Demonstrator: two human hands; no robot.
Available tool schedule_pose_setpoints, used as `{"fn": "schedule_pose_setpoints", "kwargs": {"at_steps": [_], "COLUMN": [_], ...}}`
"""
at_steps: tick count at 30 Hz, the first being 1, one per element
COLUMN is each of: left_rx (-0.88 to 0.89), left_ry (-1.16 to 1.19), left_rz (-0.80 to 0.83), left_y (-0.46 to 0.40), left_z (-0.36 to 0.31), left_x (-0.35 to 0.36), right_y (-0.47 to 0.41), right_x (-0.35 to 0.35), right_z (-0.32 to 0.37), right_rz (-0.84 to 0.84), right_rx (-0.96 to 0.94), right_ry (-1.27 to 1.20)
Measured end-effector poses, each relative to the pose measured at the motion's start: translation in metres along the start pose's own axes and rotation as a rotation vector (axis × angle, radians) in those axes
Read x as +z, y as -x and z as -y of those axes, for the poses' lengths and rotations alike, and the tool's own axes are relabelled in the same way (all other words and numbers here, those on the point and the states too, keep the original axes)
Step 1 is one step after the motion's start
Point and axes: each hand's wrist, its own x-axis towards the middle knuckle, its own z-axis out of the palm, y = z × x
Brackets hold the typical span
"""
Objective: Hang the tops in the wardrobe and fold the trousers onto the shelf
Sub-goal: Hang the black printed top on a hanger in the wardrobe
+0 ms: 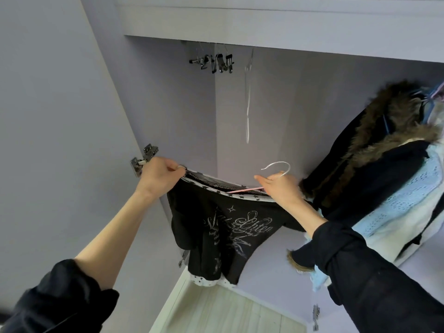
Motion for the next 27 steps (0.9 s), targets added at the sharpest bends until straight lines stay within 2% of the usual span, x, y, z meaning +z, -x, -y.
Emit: {"fn": "schedule_pose_setpoints", "kwargs": {"at_steps": [3,6,8,11,14,16,21,23,27], "left_rx": [0.080,0.216,0.280,0.377,0.406,0.411,0.422,0.390,0.357], "left_ry": [-0.216,-0.451,-0.468,-0.292,-0.135,-0.120,-0.097,-0.062,-0.066], "left_rz": [0.103,0.301,0.340,0.323,0.189,0.125,0.013,-0.013,-0.005], "left_y": [0.007,0.012,0.017,0.022,0.025,0.024,0.018,0.016,0.010], "left_z": [-0.018,-0.024,-0.022,-0.019,-0.018,-0.016,-0.003,0.000,0.003], "left_x": [0.004,0.017,0.022,0.027,0.031,0.033,0.025,0.018,0.015], "right_y": [0.000,-0.004,-0.005,-0.002,0.003,0.004,0.002,0.001,0.004], "right_x": [-0.002,-0.009,-0.016,-0.028,-0.038,-0.046,-0.071,-0.073,-0.081], "right_z": [0.023,0.046,0.054,0.057,0.053,0.046,-0.004,-0.024,-0.032], "right_rz": [0.072,0.097,0.114,0.151,0.250,0.281,0.305,0.268,0.145], "right_rx": [-0.079,-0.117,-0.124,-0.120,-0.144,-0.184,-0.117,-0.093,-0.133], "right_ry": [0.186,0.123,0.068,0.033,-0.087,-0.145,0.152,0.192,0.017]}}
